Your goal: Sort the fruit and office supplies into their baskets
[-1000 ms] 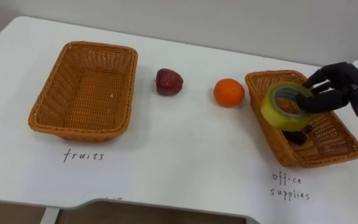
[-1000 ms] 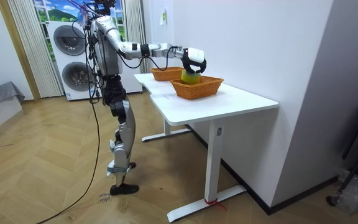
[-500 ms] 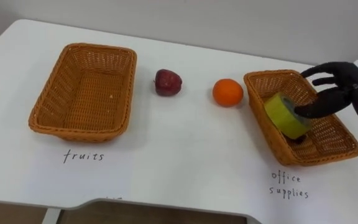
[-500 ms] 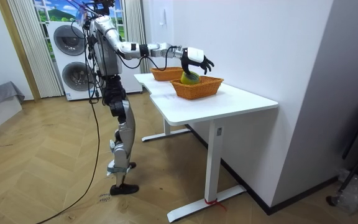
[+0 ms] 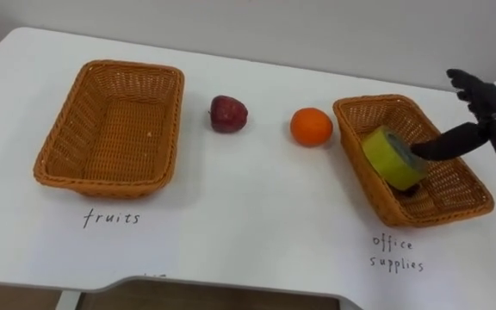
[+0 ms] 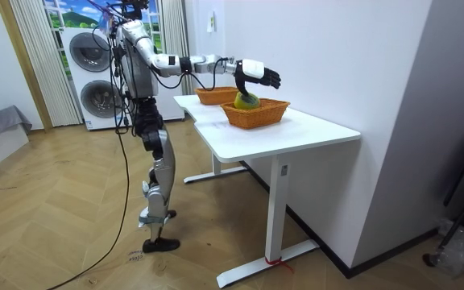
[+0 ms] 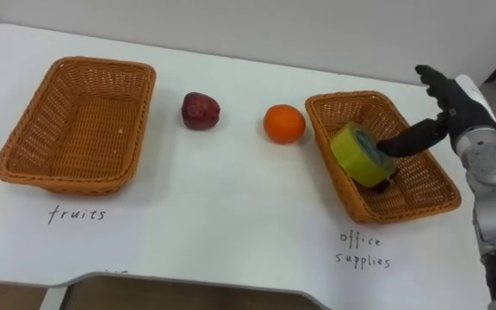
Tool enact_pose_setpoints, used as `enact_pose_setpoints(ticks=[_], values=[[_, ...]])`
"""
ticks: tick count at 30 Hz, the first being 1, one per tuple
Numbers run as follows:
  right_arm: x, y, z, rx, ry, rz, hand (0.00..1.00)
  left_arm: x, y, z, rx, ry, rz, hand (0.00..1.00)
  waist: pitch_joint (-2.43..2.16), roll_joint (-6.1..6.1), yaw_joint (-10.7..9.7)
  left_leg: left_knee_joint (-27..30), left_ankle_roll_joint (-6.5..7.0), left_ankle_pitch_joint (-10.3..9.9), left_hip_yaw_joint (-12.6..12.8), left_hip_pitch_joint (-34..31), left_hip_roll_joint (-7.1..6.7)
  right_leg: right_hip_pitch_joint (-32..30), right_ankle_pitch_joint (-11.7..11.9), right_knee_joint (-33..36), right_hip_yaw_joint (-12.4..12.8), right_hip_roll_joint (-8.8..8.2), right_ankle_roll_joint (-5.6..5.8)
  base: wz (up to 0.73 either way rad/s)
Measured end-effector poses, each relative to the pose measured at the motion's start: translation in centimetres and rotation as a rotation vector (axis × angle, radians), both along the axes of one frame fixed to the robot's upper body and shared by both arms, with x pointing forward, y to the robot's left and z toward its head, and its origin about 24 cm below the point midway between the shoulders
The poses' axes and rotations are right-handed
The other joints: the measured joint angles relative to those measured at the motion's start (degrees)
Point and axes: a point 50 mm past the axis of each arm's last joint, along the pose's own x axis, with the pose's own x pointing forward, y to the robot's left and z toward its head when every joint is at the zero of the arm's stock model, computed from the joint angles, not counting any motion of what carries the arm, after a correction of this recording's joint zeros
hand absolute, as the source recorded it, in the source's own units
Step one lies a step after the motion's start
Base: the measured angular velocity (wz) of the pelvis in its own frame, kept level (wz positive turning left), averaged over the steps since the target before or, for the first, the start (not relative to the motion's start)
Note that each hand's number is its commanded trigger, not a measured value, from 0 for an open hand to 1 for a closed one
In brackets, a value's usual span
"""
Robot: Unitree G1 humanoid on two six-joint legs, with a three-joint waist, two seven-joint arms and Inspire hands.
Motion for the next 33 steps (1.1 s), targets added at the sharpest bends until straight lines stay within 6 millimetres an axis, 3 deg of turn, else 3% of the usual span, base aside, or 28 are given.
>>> enact_pose_setpoints(ticks=[12, 20, 33], values=[[0.3, 3.1, 5.4, -0.068, -0.256, 0.114, 0.0, 0.7, 0.0, 0.0, 0.0, -0.029, -0.01, 0.0, 0.23, -0.5, 1.11, -0.29, -0.02, 0.03, -0.28, 0.04, -0.02, 0.05, 0.0, -0.19, -0.1, 0.04, 0.0, 0.0], [0.0, 4.2, 7.2, -0.153, -0.323, 0.149, 0.0, 0.8, 0.0, 0.0, -0.001, -0.03, -0.016, 0.0, 0.39, -0.45, 1.37, -0.62, -0.03, 0.03, -0.25, -0.06, 0.01, 0.0, -0.01, -0.15, -0.21, 0.05, 0.01, 0.0], [0.6, 6.8, 8.4, -0.182, -0.335, 0.253, 0.0, 0.9, -0.1, 0.0, -0.004, -0.028, -0.022, 0.0, 0.36, -0.56, 4.23, -0.49, -0.03, 0.03, -0.58, -0.16, -0.04, 0.1, -0.01, -0.13, -0.29, 0.04, 0.01, 0.01]])
